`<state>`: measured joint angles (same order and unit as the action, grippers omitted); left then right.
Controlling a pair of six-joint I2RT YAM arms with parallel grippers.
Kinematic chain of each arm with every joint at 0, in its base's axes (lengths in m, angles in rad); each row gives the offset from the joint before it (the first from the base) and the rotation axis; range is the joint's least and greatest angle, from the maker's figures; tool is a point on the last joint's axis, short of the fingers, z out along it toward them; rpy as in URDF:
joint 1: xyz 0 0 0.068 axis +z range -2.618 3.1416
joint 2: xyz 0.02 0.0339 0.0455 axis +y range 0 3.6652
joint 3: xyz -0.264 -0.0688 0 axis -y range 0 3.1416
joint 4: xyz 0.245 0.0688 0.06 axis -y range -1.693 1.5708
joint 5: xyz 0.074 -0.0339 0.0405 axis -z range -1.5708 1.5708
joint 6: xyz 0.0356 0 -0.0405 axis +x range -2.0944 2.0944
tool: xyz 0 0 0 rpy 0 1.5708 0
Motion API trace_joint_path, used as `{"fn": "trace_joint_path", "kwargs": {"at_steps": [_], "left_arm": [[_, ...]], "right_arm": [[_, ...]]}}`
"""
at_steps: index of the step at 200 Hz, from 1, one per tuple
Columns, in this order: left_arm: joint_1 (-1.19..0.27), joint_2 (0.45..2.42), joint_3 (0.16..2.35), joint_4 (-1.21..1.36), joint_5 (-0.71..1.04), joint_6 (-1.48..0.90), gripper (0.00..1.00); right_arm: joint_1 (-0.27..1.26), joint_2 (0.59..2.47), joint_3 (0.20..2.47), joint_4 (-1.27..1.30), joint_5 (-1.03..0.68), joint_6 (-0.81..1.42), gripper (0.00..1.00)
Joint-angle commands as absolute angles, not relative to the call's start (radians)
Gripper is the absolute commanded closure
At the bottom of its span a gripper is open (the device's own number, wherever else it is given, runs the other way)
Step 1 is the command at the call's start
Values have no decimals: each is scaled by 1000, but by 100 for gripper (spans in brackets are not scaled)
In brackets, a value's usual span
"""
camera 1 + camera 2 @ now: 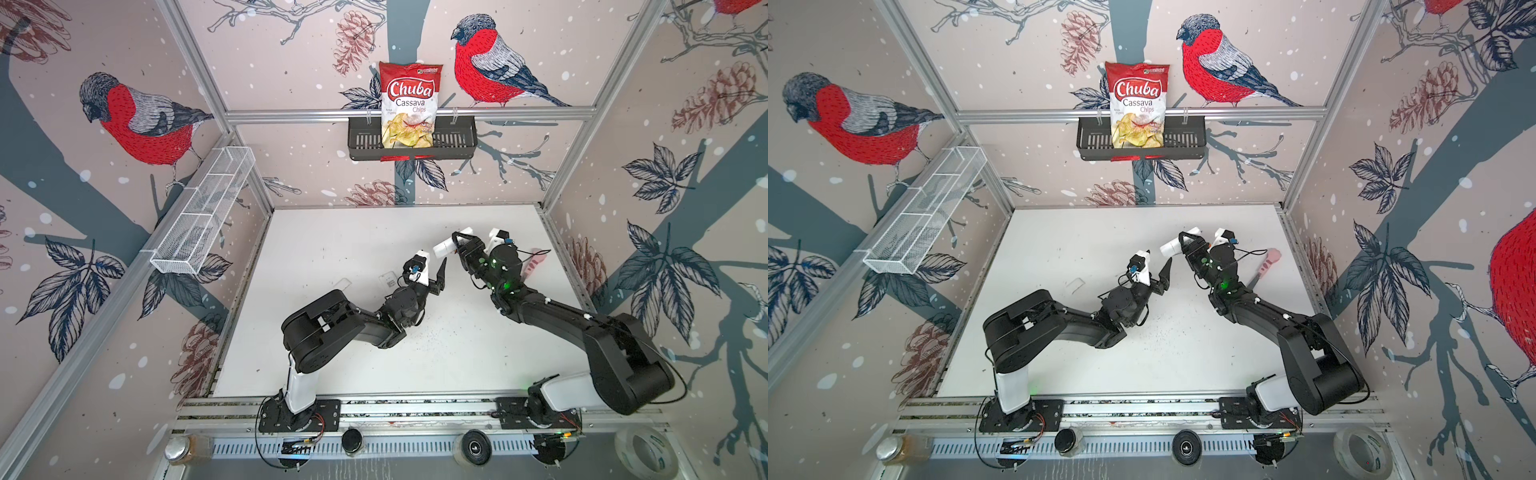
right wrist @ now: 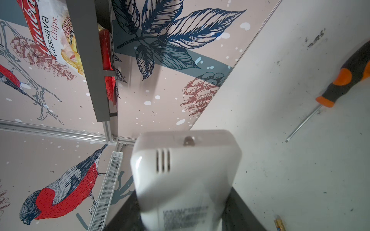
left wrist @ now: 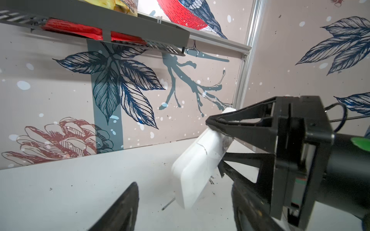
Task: Unload the batteries from the remote control
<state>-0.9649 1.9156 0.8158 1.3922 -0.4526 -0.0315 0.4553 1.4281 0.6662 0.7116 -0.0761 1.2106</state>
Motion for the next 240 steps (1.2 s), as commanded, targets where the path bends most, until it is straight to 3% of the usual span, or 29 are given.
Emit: {"fn": "trace_joint_path", "kwargs": {"at_steps": [1, 64, 240], "left_arm": [[-965, 1931, 833, 1385, -431, -54, 28], [-963, 1937, 844, 1387, -470, -39, 42], [-907, 1951, 853, 1368, -384, -100, 47]], "right_arm": [[463, 1419, 663, 775, -71, 1213, 65], [477, 1414, 656, 773, -75, 1212, 65], [479, 1420, 657, 779, -97, 1215, 67]]}}
